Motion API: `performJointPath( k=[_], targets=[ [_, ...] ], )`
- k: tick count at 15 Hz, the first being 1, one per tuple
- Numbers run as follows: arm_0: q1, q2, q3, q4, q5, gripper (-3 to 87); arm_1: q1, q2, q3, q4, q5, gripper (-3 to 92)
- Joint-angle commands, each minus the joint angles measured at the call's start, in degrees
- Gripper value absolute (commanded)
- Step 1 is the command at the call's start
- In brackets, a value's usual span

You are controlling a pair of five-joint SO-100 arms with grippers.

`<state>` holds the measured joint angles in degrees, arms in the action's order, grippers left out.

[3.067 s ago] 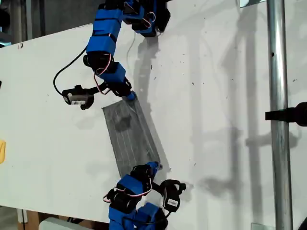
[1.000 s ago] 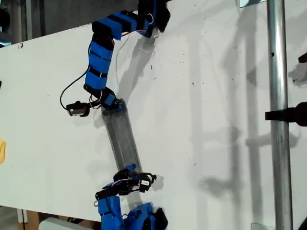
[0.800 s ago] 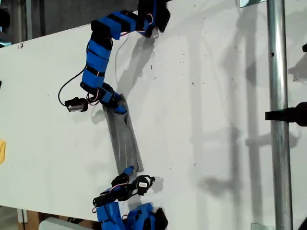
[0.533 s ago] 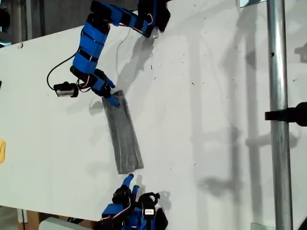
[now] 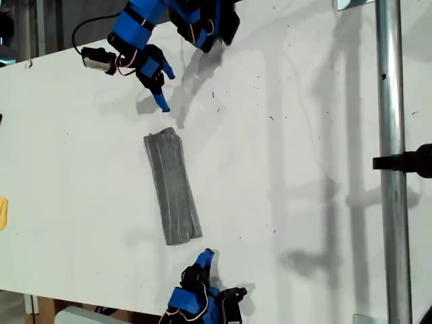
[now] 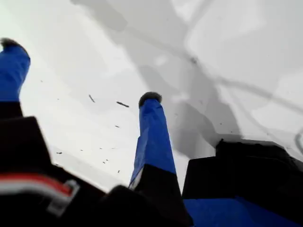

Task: Grasp corners of a towel and fold twice.

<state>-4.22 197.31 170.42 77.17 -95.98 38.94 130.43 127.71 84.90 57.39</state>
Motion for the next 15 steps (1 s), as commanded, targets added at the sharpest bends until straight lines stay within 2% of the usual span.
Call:
performJointPath(
  k=[1, 2, 4, 6, 8, 11, 13, 15],
  targets=[
    [2.7, 1.8, 5.2, -2.5, 0.1, -2.6, -6.8, 9.9, 2.4, 4.8, 10.1, 45.3],
    [3.3, 1.8, 8.1, -4.4, 1.1, -2.6, -9.9, 11.8, 2.8, 5.4, 13.5, 45.2],
    [2.2, 1.8, 8.4, -3.3, 5.3, -2.7, -9.6, 11.7, 3.8, 4.5, 15.2, 46.0],
    [1.8, 1.8, 8.4, -3.3, 7.4, -2.7, -2.8, 9.8, 6.4, -5.6, 5.4, 45.8],
    [1.4, 1.8, 8.4, -3.3, 7.3, -2.7, 4.0, 0.8, 5.9, -19.5, -4.9, 45.3],
    [1.1, 1.8, 8.4, -3.3, 6.9, -2.7, 5.3, -24.4, -6.8, -34.4, -10.2, 46.3],
    [0.8, 1.8, 8.4, -3.3, 6.9, -2.7, 2.4, -44.4, -20.7, -37.3, -9.5, 46.8],
    [0.6, 1.8, 8.4, -3.3, 6.9, -2.7, -1.8, -59.7, -36.3, -34.0, -6.6, 47.1]
  ],
)
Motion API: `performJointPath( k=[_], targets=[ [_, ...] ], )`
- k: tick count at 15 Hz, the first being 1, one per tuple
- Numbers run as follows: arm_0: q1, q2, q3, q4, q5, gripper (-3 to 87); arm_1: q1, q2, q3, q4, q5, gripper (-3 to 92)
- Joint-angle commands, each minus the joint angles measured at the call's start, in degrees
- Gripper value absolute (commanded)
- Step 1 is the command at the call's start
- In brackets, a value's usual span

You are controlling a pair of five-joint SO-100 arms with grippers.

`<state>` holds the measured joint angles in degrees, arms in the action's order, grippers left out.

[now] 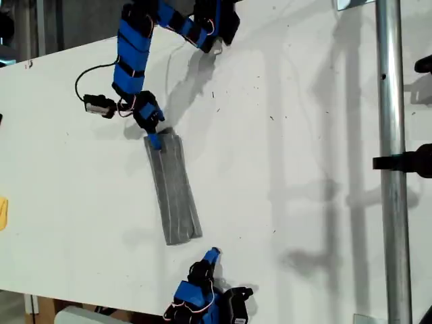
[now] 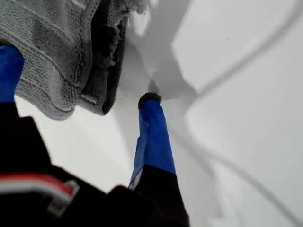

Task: Grasp corners of a towel and fold twice.

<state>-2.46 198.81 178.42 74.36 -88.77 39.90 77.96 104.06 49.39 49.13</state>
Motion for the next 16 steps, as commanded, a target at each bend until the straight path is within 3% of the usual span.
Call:
performJointPath(
  k=[1, 2, 3, 4, 5, 7, 10, 12, 14, 15, 16],
  targets=[
    [-1.2, 0.4, 0.4, -0.4, -0.3, -2.7, -5.5, -11.8, -19.0, 2.6, 2.9, 45.6],
    [-1.3, 0.4, 0.4, -0.4, -0.1, -2.7, -8.1, -15.6, -24.0, 3.4, 4.7, 42.1],
    [-1.4, 0.4, 0.4, -0.4, -0.1, -2.7, -10.2, -17.5, -26.7, 3.4, 5.6, 28.9],
    [-1.4, 0.4, 0.4, -0.4, 0.2, -2.7, -11.3, -17.8, -27.3, 3.6, 7.7, 5.6],
    [-1.5, 0.4, 0.4, -0.4, 0.2, -2.7, -11.3, -17.7, -27.2, 4.1, 7.4, 2.4],
    [-1.5, 0.4, 0.4, -0.4, 0.3, -2.7, -9.8, -12.0, -21.4, 7.9, 6.9, -0.2],
    [-1.4, 0.4, 0.4, -0.4, 0.5, -2.7, -5.9, 13.9, -1.2, 17.8, 6.5, -0.2],
    [-1.2, 0.4, 0.4, -0.4, 0.8, -2.7, -3.9, 37.3, 7.8, 31.1, 8.2, -0.2],
    [-1.2, 0.4, 0.4, -0.4, 1.1, -2.7, -2.9, 50.9, 5.9, 44.6, 9.5, -0.2],
    [-1.2, 0.4, 0.4, -0.4, 1.2, -2.7, -4.2, 51.2, 3.0, 46.6, 10.4, -0.2],
    [-1.1, 0.4, 0.4, -0.4, 1.2, -2.7, -6.7, 48.3, 2.2, 42.2, 11.7, -0.1]
  ],
)
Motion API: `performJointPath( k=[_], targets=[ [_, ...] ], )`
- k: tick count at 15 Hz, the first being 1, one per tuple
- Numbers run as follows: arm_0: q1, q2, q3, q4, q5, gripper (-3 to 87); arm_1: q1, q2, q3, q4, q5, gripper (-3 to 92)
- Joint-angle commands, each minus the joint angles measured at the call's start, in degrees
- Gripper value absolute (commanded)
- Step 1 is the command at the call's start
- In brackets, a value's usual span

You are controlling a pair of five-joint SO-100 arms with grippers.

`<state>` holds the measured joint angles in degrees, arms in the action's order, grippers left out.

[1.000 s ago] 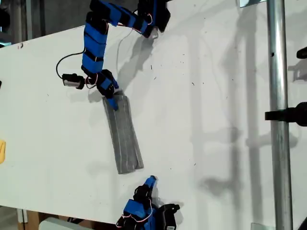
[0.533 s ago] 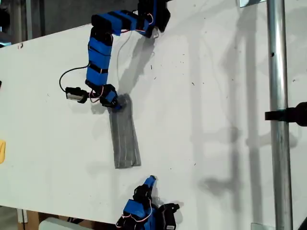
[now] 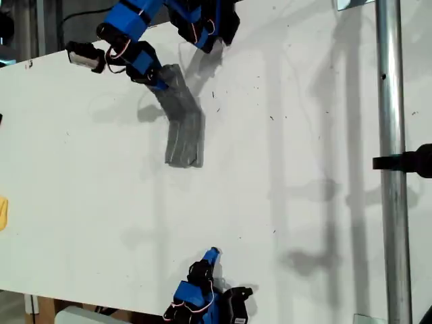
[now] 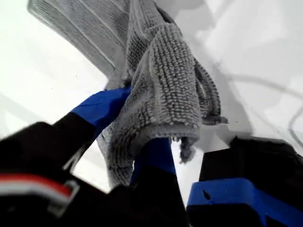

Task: Grasp corners of a towel and fold twice.

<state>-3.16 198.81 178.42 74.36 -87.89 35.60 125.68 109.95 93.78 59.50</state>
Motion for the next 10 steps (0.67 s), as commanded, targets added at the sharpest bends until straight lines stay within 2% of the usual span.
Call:
performJointPath(
  k=[1, 2, 3, 4, 5, 7, 9, 10],
  targets=[
    [-0.4, 0.4, 0.4, -0.4, 0.4, -2.7, -5.2, -6.2, -3.3, -10.2, 2.6, -0.1],
    [-0.4, 0.4, 0.4, -0.4, 0.4, -2.7, -8.0, -15.6, -4.8, -18.8, 3.2, 0.2],
    [-0.4, 0.4, 0.4, -0.4, 0.1, -2.7, -10.4, -25.1, -8.0, -26.7, 3.7, 7.3],
    [-0.4, 0.4, 0.4, -0.4, 0.1, -2.7, -12.3, -34.0, -15.4, -31.2, 3.8, 27.5],
    [-1.0, 0.4, 0.4, -0.4, 1.0, -2.6, -13.7, -40.5, -25.4, -31.4, 3.8, 36.1],
    [-2.0, 0.4, 0.4, -0.4, 3.3, -2.6, -13.2, -40.3, -33.5, -32.1, 4.0, 35.2],
    [-2.1, 0.4, 0.4, -0.4, 5.6, 0.0, -9.4, -31.1, -28.5, -30.2, 3.7, 29.6],
    [-2.1, 0.4, 0.4, -0.4, 6.7, 0.1, -7.6, -25.3, -23.0, -27.4, 3.7, 17.6]
  ],
)
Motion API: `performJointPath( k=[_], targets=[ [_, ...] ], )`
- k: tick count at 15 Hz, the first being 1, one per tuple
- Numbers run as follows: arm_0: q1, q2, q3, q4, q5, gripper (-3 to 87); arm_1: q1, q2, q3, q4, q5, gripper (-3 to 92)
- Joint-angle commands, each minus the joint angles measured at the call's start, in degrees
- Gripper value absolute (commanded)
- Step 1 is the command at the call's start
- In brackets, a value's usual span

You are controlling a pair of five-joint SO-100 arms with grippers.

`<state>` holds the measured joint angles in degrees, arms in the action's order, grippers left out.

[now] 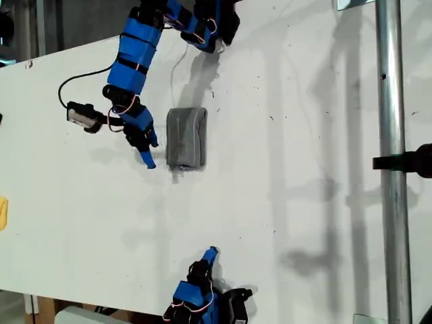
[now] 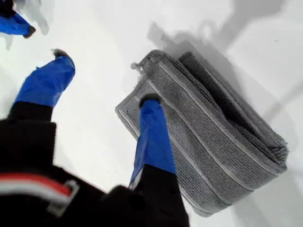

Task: Grasp corners of a towel and fold twice.

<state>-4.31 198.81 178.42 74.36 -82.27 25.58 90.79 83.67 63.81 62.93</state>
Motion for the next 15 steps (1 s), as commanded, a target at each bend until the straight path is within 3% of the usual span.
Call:
performJointPath(
  k=[1, 2, 3, 5, 6, 10, 13, 15],
  targets=[
    [-1.0, 0.4, 0.4, -0.4, 2.3, 0.1, 2.9, 15.6, 10.4, 4.2, 0.1, 6.6],
    [-0.6, 0.4, 0.4, -0.4, 3.4, 0.1, 2.4, 20.8, 17.3, 6.2, 0.4, 5.2],
    [-0.7, 0.4, 0.4, -0.4, 11.8, 0.1, 0.4, 25.1, 24.2, 7.6, 0.5, 3.7],
    [-0.6, 0.4, 0.4, -0.4, 18.1, 0.0, -4.6, 33.7, 38.9, 8.0, 4.0, 2.2],
    [-0.7, 0.4, 0.4, -0.4, 25.6, -0.1, -7.5, 39.8, 47.3, 6.5, 5.4, 1.9],
    [-0.6, 0.4, 0.4, -0.4, 26.9, -0.1, -22.4, 84.6, 74.6, 13.1, 18.1, -0.3],
    [-0.7, 0.4, 0.4, -0.4, 26.9, -0.1, -21.5, 97.4, 82.2, 17.0, 25.8, -0.3],
    [-0.7, 0.4, 0.4, -0.4, 26.9, -0.1, -24.3, 97.4, 82.1, 16.2, 29.9, 12.8]
  ],
)
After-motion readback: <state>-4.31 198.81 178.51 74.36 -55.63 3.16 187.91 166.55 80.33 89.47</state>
